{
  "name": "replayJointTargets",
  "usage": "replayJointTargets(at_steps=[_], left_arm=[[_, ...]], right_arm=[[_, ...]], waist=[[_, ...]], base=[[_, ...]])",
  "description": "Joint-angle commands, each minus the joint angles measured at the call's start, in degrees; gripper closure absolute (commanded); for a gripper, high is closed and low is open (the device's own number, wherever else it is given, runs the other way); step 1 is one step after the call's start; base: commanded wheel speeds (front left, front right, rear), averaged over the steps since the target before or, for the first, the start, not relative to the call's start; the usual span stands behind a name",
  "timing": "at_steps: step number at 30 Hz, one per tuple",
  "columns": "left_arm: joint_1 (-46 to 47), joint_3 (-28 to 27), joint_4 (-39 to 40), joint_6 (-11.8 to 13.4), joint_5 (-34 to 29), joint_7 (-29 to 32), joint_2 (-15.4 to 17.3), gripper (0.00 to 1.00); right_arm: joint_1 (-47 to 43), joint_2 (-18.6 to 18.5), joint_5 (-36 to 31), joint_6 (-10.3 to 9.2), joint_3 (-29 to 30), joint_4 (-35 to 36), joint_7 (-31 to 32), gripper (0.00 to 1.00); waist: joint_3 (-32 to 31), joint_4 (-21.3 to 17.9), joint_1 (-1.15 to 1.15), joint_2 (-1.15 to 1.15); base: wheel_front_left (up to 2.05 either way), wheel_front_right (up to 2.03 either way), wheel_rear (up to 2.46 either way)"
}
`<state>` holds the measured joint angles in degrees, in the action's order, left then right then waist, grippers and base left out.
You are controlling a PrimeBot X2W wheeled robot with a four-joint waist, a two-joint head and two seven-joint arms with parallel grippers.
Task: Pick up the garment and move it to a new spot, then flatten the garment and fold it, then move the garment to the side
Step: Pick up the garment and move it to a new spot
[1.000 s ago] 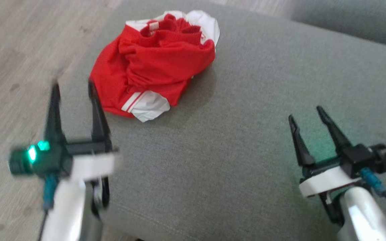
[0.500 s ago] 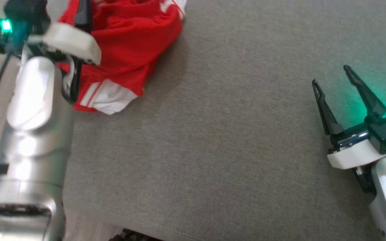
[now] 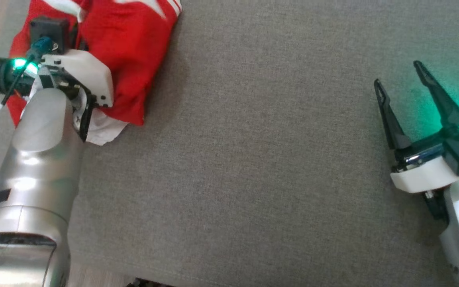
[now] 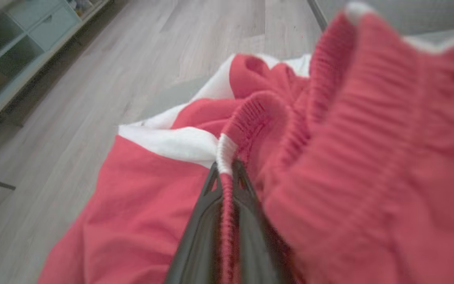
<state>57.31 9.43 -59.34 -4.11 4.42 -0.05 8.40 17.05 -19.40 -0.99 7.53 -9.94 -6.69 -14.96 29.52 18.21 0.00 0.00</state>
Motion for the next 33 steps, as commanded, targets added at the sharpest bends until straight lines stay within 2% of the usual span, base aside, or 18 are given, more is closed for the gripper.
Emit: replayJointTargets(at_steps=[1,8,13,19,22,23,24,29,33], left_arm=[[2.2,-0.7,1.4,0.1,-0.7,-2.1,3.3,1.0],[6.5,2.2,5.4,-0.1,-3.0,-7.6,4.5,1.0],[9.2,4.7,12.0,-1.7,-3.6,-7.5,5.3,1.0],[10.9,7.2,22.7,-3.1,-0.3,-4.1,4.7,1.0],[11.4,8.8,27.5,-3.3,2.1,-1.6,4.3,1.0],[11.9,9.8,29.9,-3.3,3.7,-0.5,4.0,1.0],[12.0,10.2,30.9,-3.3,4.5,-0.1,3.6,1.0],[12.5,11.8,32.7,-3.4,7.9,2.2,1.2,1.0],[10.8,12.9,31.7,-3.4,9.5,2.9,-0.5,1.0]], right_arm=[[-1.9,0.5,0.3,-0.04,-1.4,0.3,0.0,0.0],[-2.2,4.6,1.1,-0.04,-3.4,-1.6,0.0,0.0],[-3.4,8.9,1.7,-0.04,-4.3,-3.0,0.0,0.0],[-4.9,13.2,2.4,-0.04,-4.3,-3.0,0.0,0.0],[-5.7,14.5,2.7,-0.04,-3.7,-2.3,0.0,0.0],[-6.2,15.2,2.9,-0.04,-3.1,-1.8,0.0,0.0],[-6.4,15.5,3.0,-0.04,-2.9,-1.6,0.0,0.0],[-6.8,16.3,4.0,-0.04,-3.1,0.2,0.0,0.0],[-6.5,16.5,5.3,-0.04,-3.1,1.1,0.0,0.0]], waist=[[-1.4,0.0,0.0,0.0],[-9.1,-2.0,0.0,0.0],[-15.9,-6.4,0.0,0.0],[-21.8,-15.9,0.0,0.0],[-23.3,-21.8,0.0,0.0],[-24.1,-25.7,0.0,0.0],[-24.3,-27.6,0.0,0.0],[-23.8,-35.2,0.0,0.0],[-21.9,-39.1,0.0,0.0]], base=[[0.0,0.0,0.0],[0.0,0.0,0.0],[0.0,0.0,0.0],[0.0,0.0,0.0],[0.0,0.0,0.0],[0.0,0.0,0.0],[0.0,0.0,0.0],[0.0,0.0,0.0],[0.0,0.0,0.0]])
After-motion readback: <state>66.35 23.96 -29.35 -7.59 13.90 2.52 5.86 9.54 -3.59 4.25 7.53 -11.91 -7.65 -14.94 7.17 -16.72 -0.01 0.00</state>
